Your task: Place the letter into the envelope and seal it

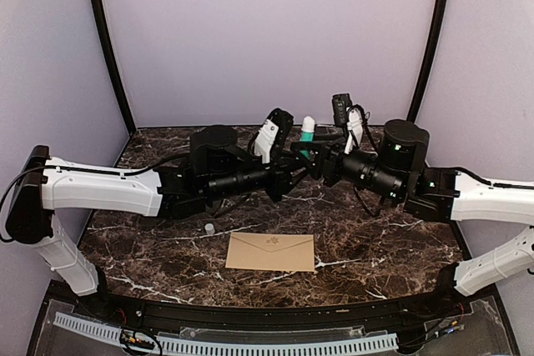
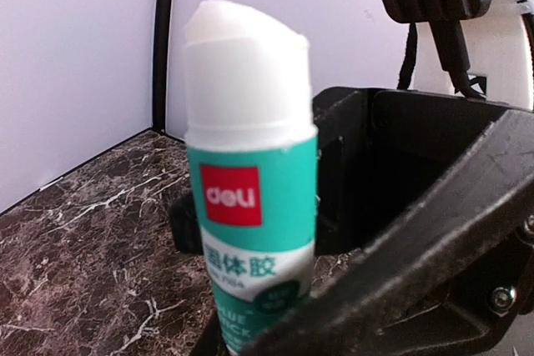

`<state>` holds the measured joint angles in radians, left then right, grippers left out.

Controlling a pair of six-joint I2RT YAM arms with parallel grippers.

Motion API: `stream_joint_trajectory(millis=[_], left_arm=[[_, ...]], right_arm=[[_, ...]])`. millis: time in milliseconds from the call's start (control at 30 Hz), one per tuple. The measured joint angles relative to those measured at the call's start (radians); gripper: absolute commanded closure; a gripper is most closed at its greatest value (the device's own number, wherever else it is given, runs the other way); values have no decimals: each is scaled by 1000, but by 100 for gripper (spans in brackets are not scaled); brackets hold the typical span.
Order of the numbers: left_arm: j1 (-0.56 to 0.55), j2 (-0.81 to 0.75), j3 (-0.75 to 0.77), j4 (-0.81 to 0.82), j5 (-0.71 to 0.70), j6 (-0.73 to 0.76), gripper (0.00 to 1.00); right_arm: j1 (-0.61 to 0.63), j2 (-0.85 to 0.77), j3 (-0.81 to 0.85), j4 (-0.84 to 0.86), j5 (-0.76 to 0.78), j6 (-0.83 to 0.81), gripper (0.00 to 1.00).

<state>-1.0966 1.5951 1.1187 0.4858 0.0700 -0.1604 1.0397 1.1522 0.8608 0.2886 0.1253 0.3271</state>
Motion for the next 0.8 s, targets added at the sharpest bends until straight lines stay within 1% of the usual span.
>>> stream_joint_trajectory(millis=[100,200,267,367,433,533,633,700,800], left_arm=[[0,14,11,-18,-51,7,97],[0,21,11,-26,-84,19,97],[0,24,11,-30,-95,24,97],[0,25,11,-35,-105,32,98],[0,25,11,-40,-106,40,98],[2,24,10,-47,-98,50,98],[8,6,-5,-52,-51,62,97],[10,-21,-21,-64,5,72,97],[12,-72,-48,-76,134,82,97]], right_arm=[[0,18,9,-10,45,11,64],[0,24,17,-11,77,15,69],[0,28,23,-11,90,16,77],[0,38,31,-11,98,18,94],[0,44,35,-13,99,13,100],[0,45,35,-19,88,2,100],[-3,34,32,-24,47,-19,100],[-8,11,15,-18,-27,-40,100],[-13,-37,-17,8,-161,-73,100]])
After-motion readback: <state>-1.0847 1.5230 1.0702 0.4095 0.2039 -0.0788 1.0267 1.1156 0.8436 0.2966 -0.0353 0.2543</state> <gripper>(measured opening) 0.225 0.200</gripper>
